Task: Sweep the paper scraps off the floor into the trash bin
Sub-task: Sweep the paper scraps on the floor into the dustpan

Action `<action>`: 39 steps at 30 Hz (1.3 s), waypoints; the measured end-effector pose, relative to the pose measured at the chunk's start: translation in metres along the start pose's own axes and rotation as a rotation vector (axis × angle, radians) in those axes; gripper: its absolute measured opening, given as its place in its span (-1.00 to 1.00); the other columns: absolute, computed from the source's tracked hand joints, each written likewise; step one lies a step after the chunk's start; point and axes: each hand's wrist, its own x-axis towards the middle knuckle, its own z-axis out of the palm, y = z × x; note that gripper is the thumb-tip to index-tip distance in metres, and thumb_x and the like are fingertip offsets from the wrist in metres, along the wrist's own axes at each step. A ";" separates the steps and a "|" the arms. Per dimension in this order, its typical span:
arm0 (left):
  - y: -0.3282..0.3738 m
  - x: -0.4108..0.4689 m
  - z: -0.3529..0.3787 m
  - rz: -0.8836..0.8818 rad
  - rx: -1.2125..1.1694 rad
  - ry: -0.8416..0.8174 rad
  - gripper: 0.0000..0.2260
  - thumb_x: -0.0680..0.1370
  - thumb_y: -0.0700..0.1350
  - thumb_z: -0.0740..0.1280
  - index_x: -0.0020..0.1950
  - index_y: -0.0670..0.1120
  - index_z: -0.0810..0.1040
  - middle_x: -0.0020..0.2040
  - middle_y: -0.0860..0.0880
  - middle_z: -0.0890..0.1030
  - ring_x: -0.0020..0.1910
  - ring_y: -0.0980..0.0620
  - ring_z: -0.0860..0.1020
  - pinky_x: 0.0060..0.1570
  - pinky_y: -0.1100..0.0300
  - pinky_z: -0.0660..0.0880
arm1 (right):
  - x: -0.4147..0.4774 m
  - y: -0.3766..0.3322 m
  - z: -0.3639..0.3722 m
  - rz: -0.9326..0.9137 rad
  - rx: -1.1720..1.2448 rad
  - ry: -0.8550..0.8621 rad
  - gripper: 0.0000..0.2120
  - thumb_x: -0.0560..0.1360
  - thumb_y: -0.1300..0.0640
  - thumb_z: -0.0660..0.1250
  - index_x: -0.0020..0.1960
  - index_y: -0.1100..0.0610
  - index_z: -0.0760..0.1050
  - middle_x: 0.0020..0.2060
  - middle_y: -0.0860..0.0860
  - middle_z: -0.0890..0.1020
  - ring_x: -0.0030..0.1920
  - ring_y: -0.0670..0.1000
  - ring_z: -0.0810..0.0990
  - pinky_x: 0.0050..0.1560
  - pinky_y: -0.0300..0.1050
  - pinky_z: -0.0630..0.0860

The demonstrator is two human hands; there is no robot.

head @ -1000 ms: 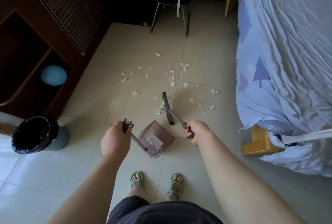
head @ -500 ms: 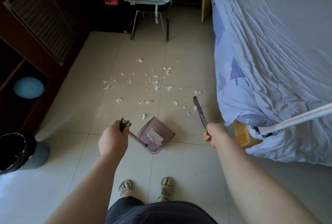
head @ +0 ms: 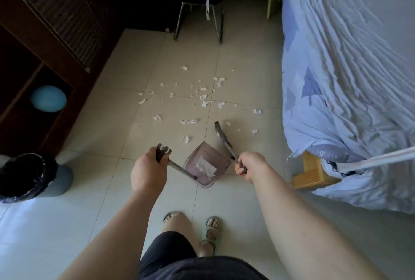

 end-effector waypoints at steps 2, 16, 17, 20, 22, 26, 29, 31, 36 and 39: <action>0.000 0.005 -0.001 0.002 0.012 0.004 -0.82 0.57 -0.02 0.28 0.05 -0.11 0.51 -0.15 -0.12 0.62 -0.25 -0.13 0.47 -0.30 0.13 0.37 | -0.003 -0.008 0.004 0.008 0.009 -0.019 -0.79 0.50 0.43 -0.02 -0.22 0.20 0.24 -0.38 0.11 0.30 -0.59 -0.05 0.25 -0.65 -0.43 0.09; 0.029 0.073 0.002 0.089 0.021 -0.017 -0.84 0.57 -0.02 0.28 -0.02 -0.11 0.50 -0.19 -0.11 0.59 -0.28 -0.12 0.43 -0.34 0.15 0.32 | 0.016 -0.062 -0.021 -0.135 -0.042 0.196 -0.80 0.48 0.40 0.10 -0.27 0.20 0.30 -0.44 0.10 0.35 -0.57 0.00 0.29 -0.67 -0.38 0.16; 0.031 0.079 0.001 0.094 0.023 -0.022 -0.84 0.57 -0.02 0.27 -0.02 -0.11 0.50 -0.19 -0.11 0.59 -0.28 -0.13 0.43 -0.35 0.15 0.32 | 0.020 -0.068 -0.023 -0.134 -0.078 0.212 -0.78 0.50 0.38 0.14 -0.29 0.18 0.30 -0.44 0.10 0.37 -0.55 0.01 0.34 -0.67 -0.36 0.24; 0.038 0.104 -0.002 0.113 0.047 -0.030 -0.84 0.57 0.00 0.27 -0.04 -0.09 0.49 -0.26 -0.06 0.54 -0.29 -0.13 0.44 -0.36 0.16 0.31 | 0.034 -0.085 -0.024 -0.121 -0.109 0.252 -0.78 0.52 0.33 0.18 -0.28 0.15 0.31 -0.42 0.07 0.41 -0.52 -0.01 0.39 -0.65 -0.32 0.34; 0.042 0.122 -0.005 0.125 0.062 -0.035 -0.84 0.57 0.00 0.27 -0.05 -0.08 0.49 -0.28 -0.03 0.51 -0.30 -0.12 0.44 -0.38 0.17 0.29 | 0.044 -0.093 -0.018 -0.089 -0.111 0.258 -0.77 0.53 0.32 0.17 -0.28 0.15 0.31 -0.42 0.07 0.41 -0.51 -0.01 0.39 -0.66 -0.33 0.34; 0.046 0.145 -0.008 0.146 0.049 -0.067 -0.84 0.57 -0.01 0.28 -0.07 -0.10 0.49 -0.27 -0.05 0.54 -0.29 -0.14 0.46 -0.37 0.16 0.33 | 0.054 -0.102 0.008 -0.062 -0.109 0.223 -0.76 0.53 0.38 0.12 -0.28 0.17 0.28 -0.43 0.10 0.36 -0.56 -0.01 0.35 -0.69 -0.36 0.28; 0.048 0.157 -0.010 0.154 0.060 -0.081 -0.84 0.57 -0.02 0.28 -0.09 -0.11 0.47 -0.27 -0.06 0.53 -0.29 -0.14 0.44 -0.37 0.15 0.31 | 0.055 -0.105 0.043 -0.054 -0.040 0.216 -0.76 0.48 0.46 -0.01 -0.25 0.20 0.22 -0.45 0.09 0.26 -0.64 -0.04 0.25 -0.63 -0.45 0.14; 0.049 0.164 -0.012 0.155 0.079 -0.088 -0.83 0.57 -0.02 0.27 -0.09 -0.11 0.47 -0.28 -0.06 0.52 -0.31 -0.14 0.44 -0.38 0.16 0.31 | 0.053 -0.108 0.065 -0.030 -0.041 0.187 -0.80 0.48 0.46 -0.02 -0.22 0.22 0.24 -0.44 0.10 0.25 -0.53 -0.04 0.22 -0.60 -0.45 0.14; 0.052 0.181 -0.019 0.157 0.109 -0.072 -0.83 0.57 -0.02 0.27 -0.10 -0.12 0.46 -0.31 -0.04 0.47 -0.33 -0.14 0.42 -0.40 0.16 0.28 | 0.039 -0.133 0.103 0.076 0.011 0.049 -0.77 0.55 0.35 -0.03 -0.25 0.20 0.22 -0.38 0.09 0.28 -0.78 -0.08 0.18 -0.66 -0.49 0.07; 0.056 0.189 -0.023 0.167 0.116 -0.062 -0.82 0.57 -0.01 0.27 -0.09 -0.12 0.47 -0.34 -0.01 0.45 -0.34 -0.13 0.41 -0.43 0.17 0.25 | 0.032 -0.145 0.111 0.056 -0.027 -0.003 -0.78 0.55 0.35 -0.02 -0.25 0.19 0.22 -0.33 0.15 0.37 -0.80 -0.08 0.20 -0.69 -0.46 0.05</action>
